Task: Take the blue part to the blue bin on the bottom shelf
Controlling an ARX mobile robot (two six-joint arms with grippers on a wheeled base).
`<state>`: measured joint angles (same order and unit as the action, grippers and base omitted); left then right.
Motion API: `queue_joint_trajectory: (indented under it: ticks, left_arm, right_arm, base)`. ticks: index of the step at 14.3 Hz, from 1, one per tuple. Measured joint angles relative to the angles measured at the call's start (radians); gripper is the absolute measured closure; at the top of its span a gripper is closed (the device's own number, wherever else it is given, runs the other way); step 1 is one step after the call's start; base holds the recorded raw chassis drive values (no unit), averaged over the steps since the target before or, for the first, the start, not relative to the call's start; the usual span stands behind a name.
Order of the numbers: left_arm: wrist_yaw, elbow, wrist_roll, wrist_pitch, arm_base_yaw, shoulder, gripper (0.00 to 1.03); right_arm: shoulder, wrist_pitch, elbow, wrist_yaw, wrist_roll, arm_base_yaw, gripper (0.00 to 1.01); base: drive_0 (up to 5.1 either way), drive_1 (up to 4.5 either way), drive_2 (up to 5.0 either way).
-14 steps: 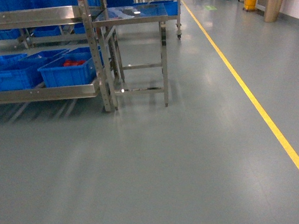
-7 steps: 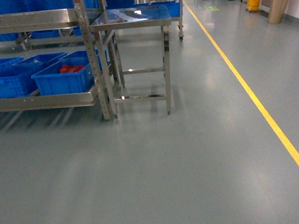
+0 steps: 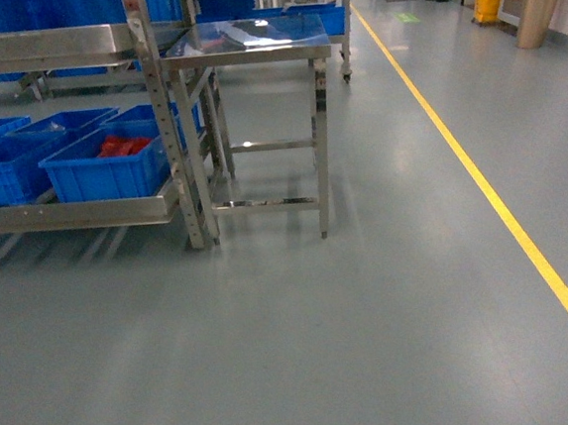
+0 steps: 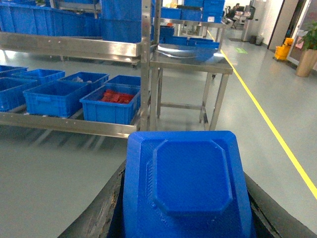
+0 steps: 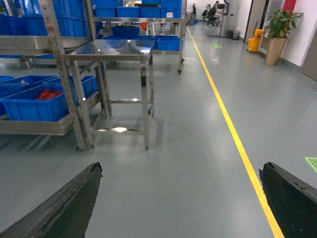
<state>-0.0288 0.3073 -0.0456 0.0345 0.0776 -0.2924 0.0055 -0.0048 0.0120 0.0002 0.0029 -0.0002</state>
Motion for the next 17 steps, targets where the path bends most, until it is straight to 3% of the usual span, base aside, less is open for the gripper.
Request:
queue_joint_trajectory:
  ticks: [17]
  left_arm:
    - [-0.001, 0.000, 0.000, -0.004, 0.000, 0.001, 0.60]
  right_arm:
    - [0.000, -0.002, 0.000, 0.000, 0.000, 0.000, 0.03]
  base:
    - [0.0, 4.00, -4.0]
